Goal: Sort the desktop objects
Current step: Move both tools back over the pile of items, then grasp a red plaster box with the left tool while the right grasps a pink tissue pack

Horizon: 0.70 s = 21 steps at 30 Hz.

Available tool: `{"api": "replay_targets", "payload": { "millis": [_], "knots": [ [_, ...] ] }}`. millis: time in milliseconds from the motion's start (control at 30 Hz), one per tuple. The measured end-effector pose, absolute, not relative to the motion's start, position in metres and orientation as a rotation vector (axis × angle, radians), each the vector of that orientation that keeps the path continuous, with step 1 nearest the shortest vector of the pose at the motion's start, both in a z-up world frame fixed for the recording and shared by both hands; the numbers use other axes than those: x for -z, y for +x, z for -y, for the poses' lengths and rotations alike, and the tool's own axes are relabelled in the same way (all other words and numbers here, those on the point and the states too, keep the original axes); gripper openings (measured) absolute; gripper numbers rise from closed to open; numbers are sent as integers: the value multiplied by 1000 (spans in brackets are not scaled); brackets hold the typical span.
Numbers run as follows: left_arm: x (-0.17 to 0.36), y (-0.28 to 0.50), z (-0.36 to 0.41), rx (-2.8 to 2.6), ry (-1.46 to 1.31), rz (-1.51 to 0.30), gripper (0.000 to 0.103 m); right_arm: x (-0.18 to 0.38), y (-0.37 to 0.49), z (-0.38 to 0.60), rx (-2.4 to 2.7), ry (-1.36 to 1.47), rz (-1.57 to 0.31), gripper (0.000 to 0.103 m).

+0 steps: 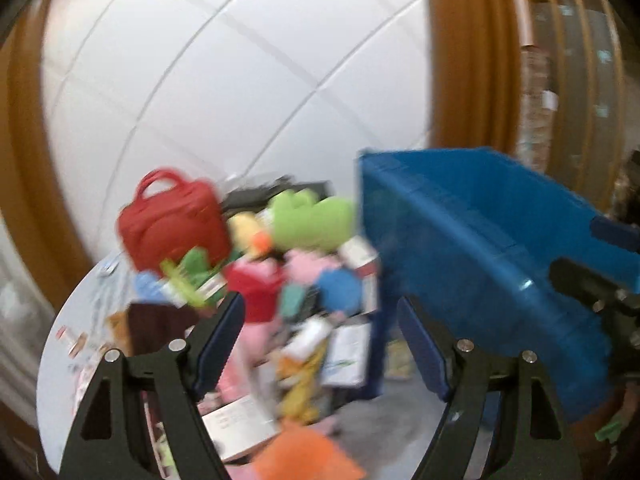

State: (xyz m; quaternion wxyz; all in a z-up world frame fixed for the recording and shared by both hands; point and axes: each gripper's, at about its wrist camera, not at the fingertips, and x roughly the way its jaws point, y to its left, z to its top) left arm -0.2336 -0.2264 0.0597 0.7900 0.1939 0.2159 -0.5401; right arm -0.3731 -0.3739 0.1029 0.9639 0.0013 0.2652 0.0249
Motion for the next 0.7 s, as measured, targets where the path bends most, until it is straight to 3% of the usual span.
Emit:
{"api": "replay_targets", "payload": {
  "millis": [233,467,700],
  "knots": [
    [12,-119,171,949,493,-573,78,-71,-327,284,-194,3,-626,103],
    [98,-17,110,773,502,-793,78,3,-280,219,-257,30,-823,103],
    [163,29,84,690,505,-931,78,57,-257,178,-289,34,-966,103]
  ]
}}
